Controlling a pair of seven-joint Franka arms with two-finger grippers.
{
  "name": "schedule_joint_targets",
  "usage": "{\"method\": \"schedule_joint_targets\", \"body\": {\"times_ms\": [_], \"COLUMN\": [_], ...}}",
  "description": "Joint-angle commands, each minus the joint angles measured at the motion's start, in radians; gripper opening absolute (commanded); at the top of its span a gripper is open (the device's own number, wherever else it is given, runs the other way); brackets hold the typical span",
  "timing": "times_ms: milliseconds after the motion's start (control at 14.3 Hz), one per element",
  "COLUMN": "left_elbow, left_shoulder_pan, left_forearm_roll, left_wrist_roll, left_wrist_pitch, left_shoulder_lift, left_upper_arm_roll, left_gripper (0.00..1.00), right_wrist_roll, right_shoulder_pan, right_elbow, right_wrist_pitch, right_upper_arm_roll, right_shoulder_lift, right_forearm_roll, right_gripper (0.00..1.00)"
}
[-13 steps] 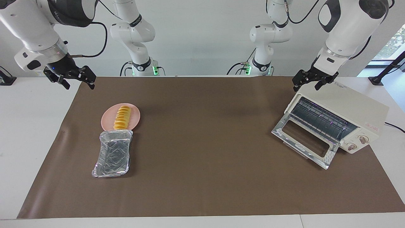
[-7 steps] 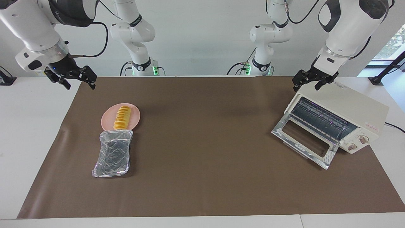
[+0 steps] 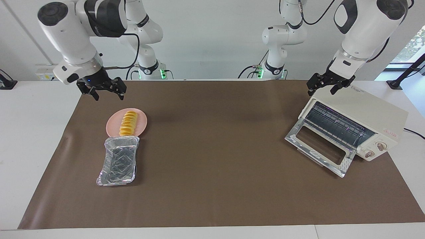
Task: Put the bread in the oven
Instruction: 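Reach the right gripper down to the bread on the pink plate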
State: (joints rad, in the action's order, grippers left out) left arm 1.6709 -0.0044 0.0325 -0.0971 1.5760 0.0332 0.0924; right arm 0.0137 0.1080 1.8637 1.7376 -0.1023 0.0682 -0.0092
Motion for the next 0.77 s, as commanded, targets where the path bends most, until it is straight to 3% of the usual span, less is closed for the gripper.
{"method": "schedule_joint_targets", "body": {"times_ms": [0,701], "left_elbow": [0.004,0.004], "left_shoulder_pan": [0.012,0.012], "left_forearm_roll": [0.010,0.010], "left_wrist_roll": [-0.006,-0.006], "left_wrist_pitch": [-0.005,-0.005], "left_shoulder_lift": [0.014,0.014], "left_upper_arm_roll": [0.006,0.006], "left_gripper": [1.00,1.00], "right_wrist_roll": [0.014,0.072], "right_shoulder_pan": [-0.007,-0.027], "right_elbow": [0.170,0.500], "right_wrist_pitch": [0.100,0.413], "right_upper_arm_roll": [0.001,0.000], "right_shoulder_lift": [0.058,0.044], "right_forearm_roll": [0.002,0.008], "right_gripper": [1.00,1.00]}}
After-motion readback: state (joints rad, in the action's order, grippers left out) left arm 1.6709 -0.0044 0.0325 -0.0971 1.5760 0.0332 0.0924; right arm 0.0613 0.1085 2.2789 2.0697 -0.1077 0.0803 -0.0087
